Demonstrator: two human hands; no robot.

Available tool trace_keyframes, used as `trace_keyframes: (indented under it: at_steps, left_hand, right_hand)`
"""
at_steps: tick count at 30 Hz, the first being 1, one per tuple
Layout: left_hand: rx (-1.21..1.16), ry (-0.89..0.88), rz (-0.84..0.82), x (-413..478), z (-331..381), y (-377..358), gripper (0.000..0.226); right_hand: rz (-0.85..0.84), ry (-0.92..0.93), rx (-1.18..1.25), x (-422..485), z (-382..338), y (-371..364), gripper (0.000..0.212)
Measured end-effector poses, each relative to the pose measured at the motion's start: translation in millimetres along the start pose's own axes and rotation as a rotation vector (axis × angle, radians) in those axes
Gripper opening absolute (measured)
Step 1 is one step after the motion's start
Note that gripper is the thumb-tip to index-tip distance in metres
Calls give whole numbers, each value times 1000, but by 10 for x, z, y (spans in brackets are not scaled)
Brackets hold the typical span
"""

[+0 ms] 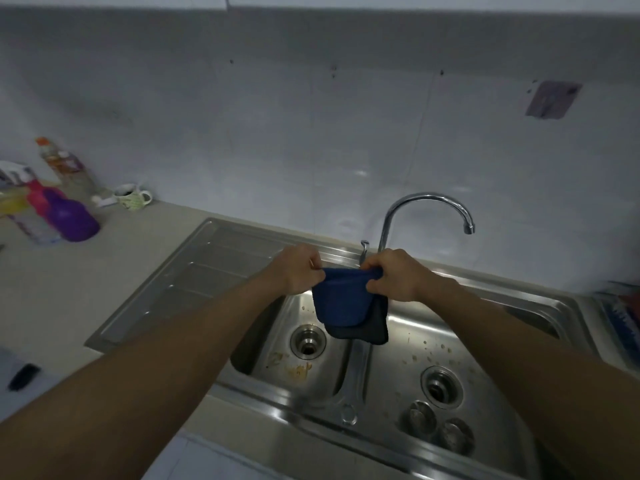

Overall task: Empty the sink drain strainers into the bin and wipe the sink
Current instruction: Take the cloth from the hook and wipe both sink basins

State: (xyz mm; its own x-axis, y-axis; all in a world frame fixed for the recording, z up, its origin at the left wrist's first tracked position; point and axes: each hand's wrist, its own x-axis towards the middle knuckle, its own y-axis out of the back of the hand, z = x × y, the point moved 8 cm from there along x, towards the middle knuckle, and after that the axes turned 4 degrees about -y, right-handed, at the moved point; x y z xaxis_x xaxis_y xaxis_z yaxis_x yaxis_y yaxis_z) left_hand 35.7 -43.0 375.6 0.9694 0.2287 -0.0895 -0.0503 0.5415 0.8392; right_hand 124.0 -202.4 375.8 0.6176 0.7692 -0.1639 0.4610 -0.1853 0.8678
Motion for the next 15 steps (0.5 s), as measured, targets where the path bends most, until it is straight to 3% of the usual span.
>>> trace_keyframes:
  at_steps: [6,15]
  left_hand:
    - [91,-12,-6,-4,-81,56,22]
    - [53,78,192,-3,-791,668,22]
  right_hand:
    - [-68,49,5,287,-40,-77,27]
    - [197,176,126,809,-626,-105,35]
